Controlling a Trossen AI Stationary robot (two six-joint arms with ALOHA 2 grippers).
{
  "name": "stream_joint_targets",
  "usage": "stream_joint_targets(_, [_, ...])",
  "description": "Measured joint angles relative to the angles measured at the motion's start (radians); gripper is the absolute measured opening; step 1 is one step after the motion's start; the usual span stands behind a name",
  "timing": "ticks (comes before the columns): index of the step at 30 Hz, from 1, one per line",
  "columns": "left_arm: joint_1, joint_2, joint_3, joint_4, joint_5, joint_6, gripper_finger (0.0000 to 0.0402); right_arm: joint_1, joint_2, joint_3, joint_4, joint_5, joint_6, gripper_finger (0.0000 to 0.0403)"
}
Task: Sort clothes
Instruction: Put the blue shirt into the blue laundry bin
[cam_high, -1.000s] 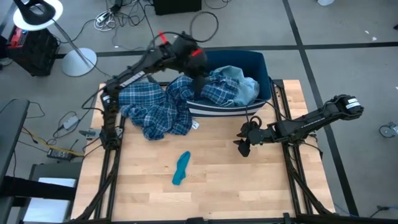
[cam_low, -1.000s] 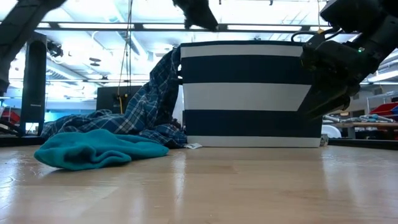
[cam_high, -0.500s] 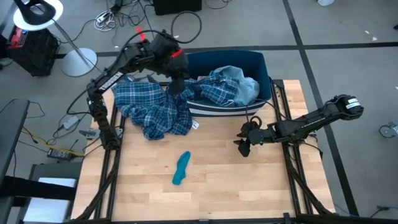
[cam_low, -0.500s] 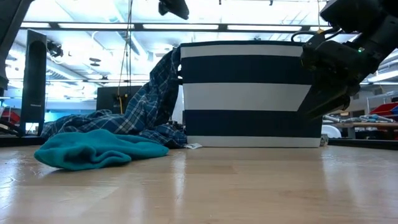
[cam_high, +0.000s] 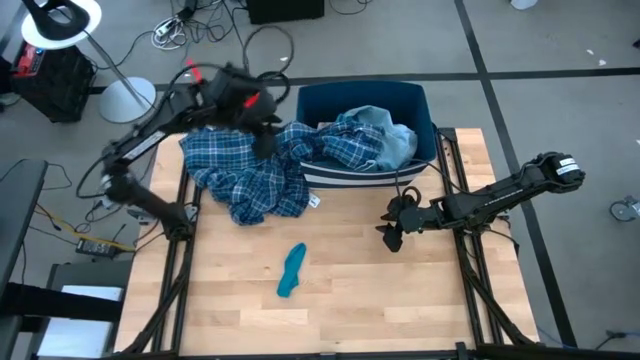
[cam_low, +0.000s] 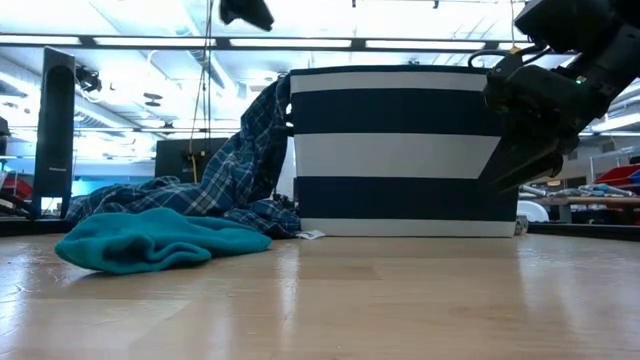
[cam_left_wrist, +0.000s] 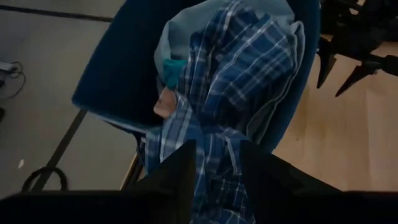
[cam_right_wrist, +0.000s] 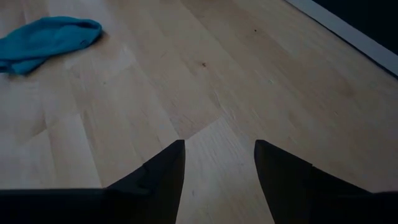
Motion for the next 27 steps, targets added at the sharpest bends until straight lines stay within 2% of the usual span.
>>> stream_joint_targets(5, [0.0, -0.232, -0.371, 0.202, -0.009, -0.058, 0.0129, 0.0, 0.0, 0.0, 0.0, 0.0, 0.0, 0.0194])
stream_joint_targets(10, [-0.002, -0.425, -0.668, 0.267, -0.031, -0.159, 0.0129, 0.0, 0.0, 0.0, 0.0, 0.0, 0.0, 0.0193])
stream_joint_targets(14, [-0.002, -0.532, -0.874, 0.329, -0.038, -0.237, 0.0129, 0.0, 0.0, 0.0, 0.0, 0.0, 0.002, 0.0193])
stream_joint_targets(19, [-0.002, -0.576, -1.087, 0.417, -0.052, -0.318, 0.0129, 0.0, 0.0, 0.0, 0.001, 0.0, 0.021, 0.0192])
stream_joint_targets(27, [-0.003, -0.527, -1.32, 0.686, -0.051, -0.374, 0.0129, 0.0, 0.0, 0.0, 0.001, 0.0, 0.02, 0.0192])
